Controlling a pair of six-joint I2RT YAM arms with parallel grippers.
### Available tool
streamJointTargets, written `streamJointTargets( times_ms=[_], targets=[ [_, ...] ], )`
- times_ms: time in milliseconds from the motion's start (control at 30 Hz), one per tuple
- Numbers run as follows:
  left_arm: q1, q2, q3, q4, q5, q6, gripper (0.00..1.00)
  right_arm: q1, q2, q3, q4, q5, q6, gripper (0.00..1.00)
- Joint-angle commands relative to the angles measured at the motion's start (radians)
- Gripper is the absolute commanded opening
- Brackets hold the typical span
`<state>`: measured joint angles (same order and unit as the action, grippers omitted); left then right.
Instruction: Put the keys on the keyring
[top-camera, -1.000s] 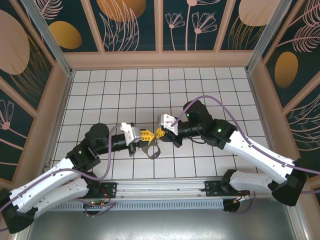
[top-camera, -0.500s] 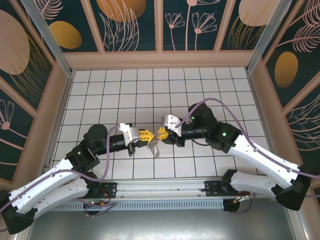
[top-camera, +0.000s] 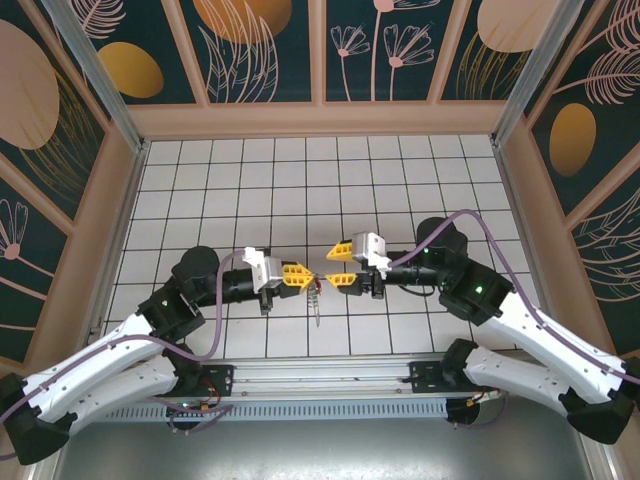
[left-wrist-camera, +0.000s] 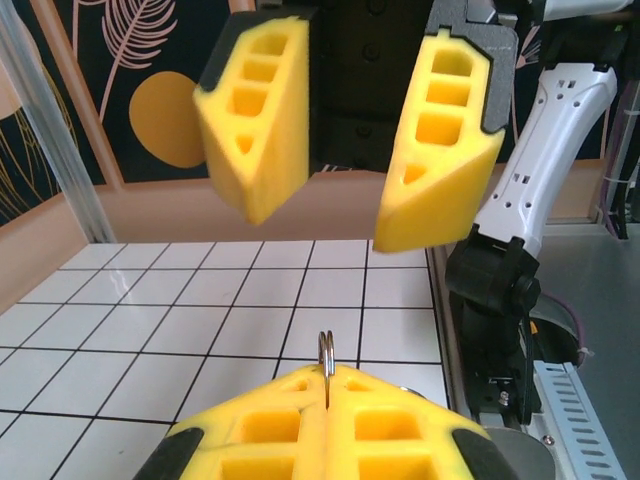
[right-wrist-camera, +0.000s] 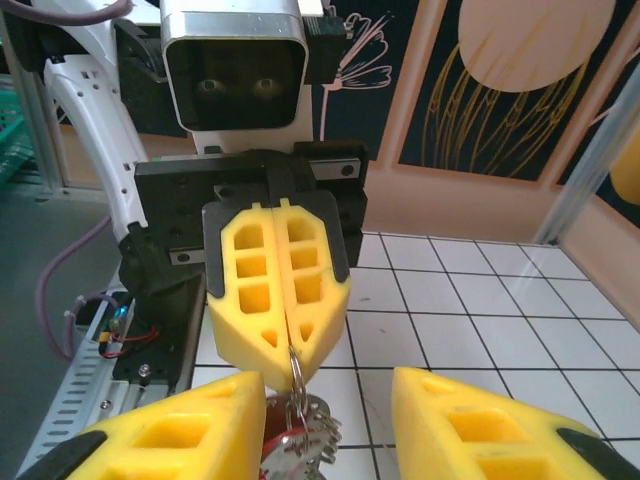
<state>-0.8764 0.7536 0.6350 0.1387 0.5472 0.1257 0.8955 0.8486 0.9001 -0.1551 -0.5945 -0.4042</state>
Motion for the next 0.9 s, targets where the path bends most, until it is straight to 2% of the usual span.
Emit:
streamJointTargets(
  times_ms=[0, 267, 667, 867],
  targets=[
    [0.0, 0.0, 0.022, 0.071, 0.034, -0.004, 0.0, -0.012, 0.033, -0.005, 0.026, -0.075, 0.015, 0.41],
    [-0.001, -0.006, 0.029, 0.101, 0.036, -0.001, 0.0, -0.021, 0.039, -0.02, 0.028, -0.089, 0.027, 0.41],
    [0.0, 0.006, 0.032, 0.124, 0.056, -0.01, 0.0, -0.03, 0.076, -0.015, 0.026, -0.125, 0.015, 0.15],
    [0.0, 0.01, 0.031, 0.135, 0.054, -0.013, 0.0, -0.032, 0.088, -0.016, 0.034, -0.14, 0.012, 0.14]
  ],
)
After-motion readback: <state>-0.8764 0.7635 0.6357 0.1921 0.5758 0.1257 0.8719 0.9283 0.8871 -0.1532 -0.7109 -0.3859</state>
